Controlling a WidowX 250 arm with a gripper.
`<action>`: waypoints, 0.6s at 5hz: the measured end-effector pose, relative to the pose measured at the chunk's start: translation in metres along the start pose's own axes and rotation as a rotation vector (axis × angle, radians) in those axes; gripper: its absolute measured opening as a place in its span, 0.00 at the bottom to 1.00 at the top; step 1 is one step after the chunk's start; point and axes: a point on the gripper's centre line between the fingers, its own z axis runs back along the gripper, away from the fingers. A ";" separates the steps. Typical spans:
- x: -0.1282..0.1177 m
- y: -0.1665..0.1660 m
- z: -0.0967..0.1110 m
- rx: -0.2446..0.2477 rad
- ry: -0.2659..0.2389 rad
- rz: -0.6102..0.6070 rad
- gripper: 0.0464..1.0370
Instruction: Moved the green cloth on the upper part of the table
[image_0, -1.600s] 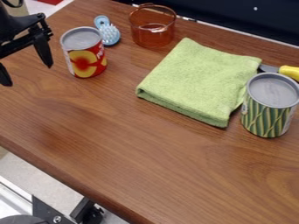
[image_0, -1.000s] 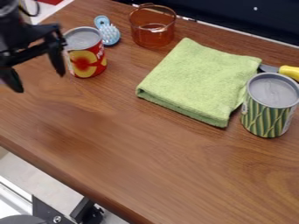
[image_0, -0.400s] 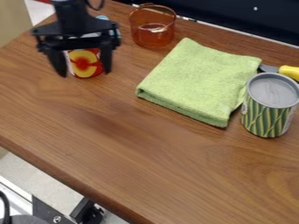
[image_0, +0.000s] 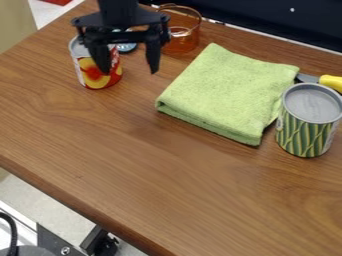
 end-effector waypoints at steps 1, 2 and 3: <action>0.011 -0.018 -0.007 0.013 0.006 -0.032 0.68; 0.017 -0.037 -0.010 0.016 -0.016 -0.091 0.38; 0.020 -0.053 -0.016 0.007 -0.031 -0.124 0.13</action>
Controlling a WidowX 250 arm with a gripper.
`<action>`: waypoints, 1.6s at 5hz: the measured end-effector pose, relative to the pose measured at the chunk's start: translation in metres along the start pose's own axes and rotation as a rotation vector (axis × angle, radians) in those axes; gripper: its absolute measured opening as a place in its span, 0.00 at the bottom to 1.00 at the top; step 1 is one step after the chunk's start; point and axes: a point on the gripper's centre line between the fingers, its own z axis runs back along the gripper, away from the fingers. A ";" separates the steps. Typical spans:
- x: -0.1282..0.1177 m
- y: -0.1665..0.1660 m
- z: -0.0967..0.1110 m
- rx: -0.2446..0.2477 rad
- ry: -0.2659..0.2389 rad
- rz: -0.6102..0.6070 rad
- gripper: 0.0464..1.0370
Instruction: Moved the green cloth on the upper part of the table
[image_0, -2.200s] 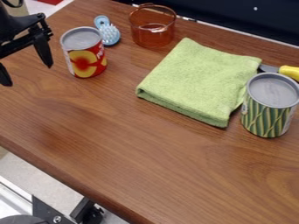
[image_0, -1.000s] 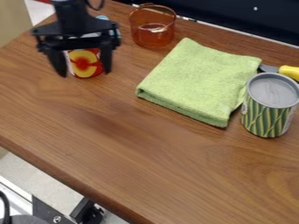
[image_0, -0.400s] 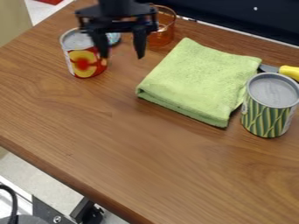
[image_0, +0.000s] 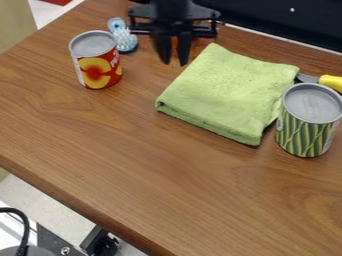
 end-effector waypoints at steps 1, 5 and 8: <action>0.003 -0.014 -0.009 -0.015 -0.023 -0.079 0.02; 0.005 -0.048 -0.048 -0.103 0.051 -0.271 0.01; -0.008 -0.036 -0.058 -0.035 0.083 -0.218 0.01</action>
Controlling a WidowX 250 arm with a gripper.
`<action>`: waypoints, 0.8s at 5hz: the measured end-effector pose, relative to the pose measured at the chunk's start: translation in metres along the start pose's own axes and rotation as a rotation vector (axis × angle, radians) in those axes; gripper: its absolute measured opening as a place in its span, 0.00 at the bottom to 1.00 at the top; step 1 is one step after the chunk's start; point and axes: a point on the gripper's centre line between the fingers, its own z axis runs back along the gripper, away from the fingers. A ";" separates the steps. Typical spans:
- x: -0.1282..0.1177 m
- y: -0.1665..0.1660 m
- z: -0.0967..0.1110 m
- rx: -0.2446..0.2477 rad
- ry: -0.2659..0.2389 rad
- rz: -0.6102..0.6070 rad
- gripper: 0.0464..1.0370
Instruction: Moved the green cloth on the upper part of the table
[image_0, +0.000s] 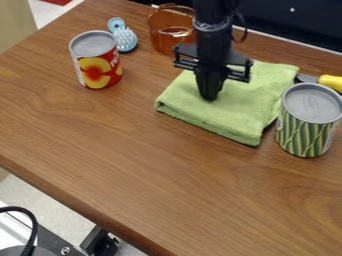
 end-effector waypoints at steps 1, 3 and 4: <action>-0.006 0.006 -0.003 0.014 0.023 0.032 0.01; -0.029 0.019 -0.001 0.029 0.023 0.063 0.01; -0.040 0.027 0.000 0.049 0.022 0.060 0.01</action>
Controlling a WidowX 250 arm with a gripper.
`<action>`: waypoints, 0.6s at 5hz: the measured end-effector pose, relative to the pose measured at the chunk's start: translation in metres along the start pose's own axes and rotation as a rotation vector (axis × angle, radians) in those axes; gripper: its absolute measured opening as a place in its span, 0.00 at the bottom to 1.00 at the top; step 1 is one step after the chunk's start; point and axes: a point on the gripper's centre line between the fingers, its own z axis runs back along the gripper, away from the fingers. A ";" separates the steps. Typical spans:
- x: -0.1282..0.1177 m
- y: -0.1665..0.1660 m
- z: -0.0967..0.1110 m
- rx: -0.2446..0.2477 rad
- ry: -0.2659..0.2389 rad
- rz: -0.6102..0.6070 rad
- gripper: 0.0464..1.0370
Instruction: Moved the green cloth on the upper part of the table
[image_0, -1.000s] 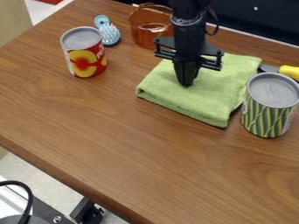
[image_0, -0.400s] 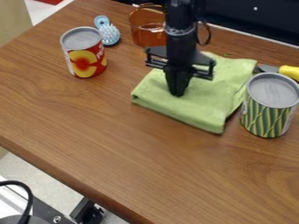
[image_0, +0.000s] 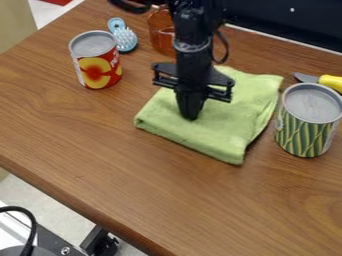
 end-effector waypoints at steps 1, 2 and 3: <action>-0.015 0.009 0.003 0.003 0.007 0.002 0.01; -0.025 0.017 0.004 -0.011 0.018 0.014 0.01; -0.042 0.024 0.007 -0.014 0.029 -0.018 0.01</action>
